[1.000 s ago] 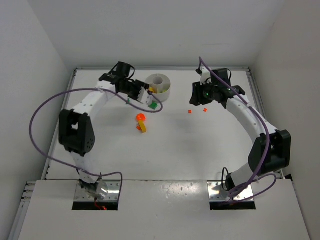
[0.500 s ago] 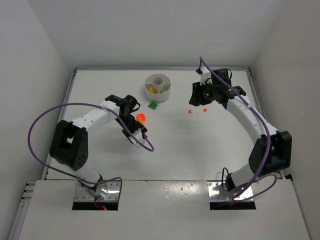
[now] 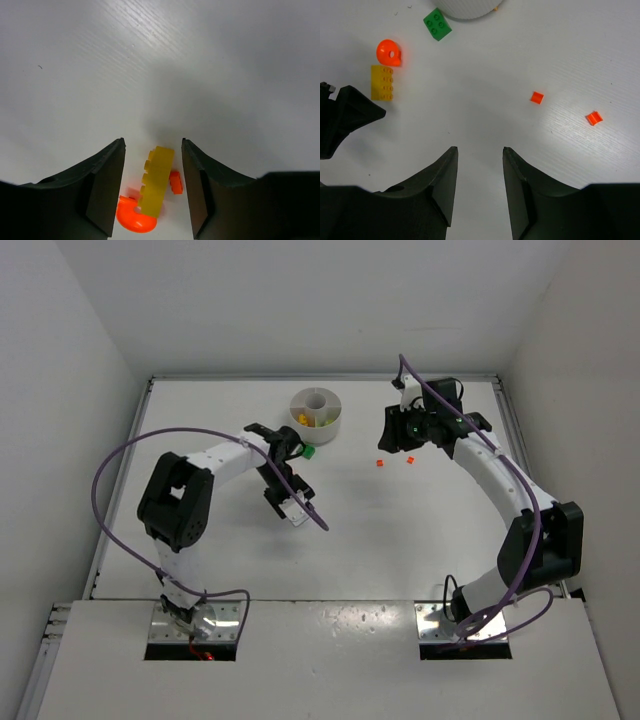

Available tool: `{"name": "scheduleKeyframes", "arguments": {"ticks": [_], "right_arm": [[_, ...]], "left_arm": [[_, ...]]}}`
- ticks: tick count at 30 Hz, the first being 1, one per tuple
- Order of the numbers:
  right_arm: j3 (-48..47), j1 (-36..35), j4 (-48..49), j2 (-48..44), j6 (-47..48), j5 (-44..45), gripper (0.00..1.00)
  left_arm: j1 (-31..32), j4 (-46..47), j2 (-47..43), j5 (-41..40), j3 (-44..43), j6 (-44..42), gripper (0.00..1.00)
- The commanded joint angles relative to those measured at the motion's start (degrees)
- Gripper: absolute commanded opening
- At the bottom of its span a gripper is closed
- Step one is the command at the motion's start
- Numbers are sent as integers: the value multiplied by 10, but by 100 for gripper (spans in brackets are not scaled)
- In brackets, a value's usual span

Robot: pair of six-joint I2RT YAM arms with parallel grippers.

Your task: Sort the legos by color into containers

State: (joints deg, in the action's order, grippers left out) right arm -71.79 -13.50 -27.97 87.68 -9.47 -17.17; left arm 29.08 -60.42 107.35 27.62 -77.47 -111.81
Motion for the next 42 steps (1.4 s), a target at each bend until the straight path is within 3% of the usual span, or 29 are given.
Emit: {"name": "scheduleKeyframes", "arguments": {"ticks": [1, 20, 27, 28, 31, 34, 39, 40, 41, 42], "right_arm": [[4, 3, 12, -5, -1, -9, 42], [9, 3, 18, -10, -1, -9, 42], [4, 3, 18, -5, -1, -9, 42], [4, 3, 18, -5, -1, -9, 42], [4, 3, 12, -5, -1, -9, 42], [4, 3, 12, -5, -1, -15, 42], [4, 3, 12, -5, -1, -15, 42], [4, 3, 12, 0, -6, -20, 42], [4, 3, 12, 0, -6, -20, 42], [-1, 3, 12, 0, -6, -20, 42]], "left_arm": [[5, 5, 14, -13, -23, -8, 55], [-12, -1, 102, -105, -78, 4, 50], [-18, -1, 113, -106, -89, 21, 29], [-18, -1, 113, -97, -96, 27, 23], [-18, -14, 102, -57, -119, 51, 15], [-24, -14, 74, 23, -143, 106, 4], [-59, 17, 36, 228, -224, 322, 0], [-74, 51, 20, 282, -224, 394, 0], [-82, 51, 9, 283, -218, 436, 0], [-89, 115, -2, 322, -208, 484, 0]]}}
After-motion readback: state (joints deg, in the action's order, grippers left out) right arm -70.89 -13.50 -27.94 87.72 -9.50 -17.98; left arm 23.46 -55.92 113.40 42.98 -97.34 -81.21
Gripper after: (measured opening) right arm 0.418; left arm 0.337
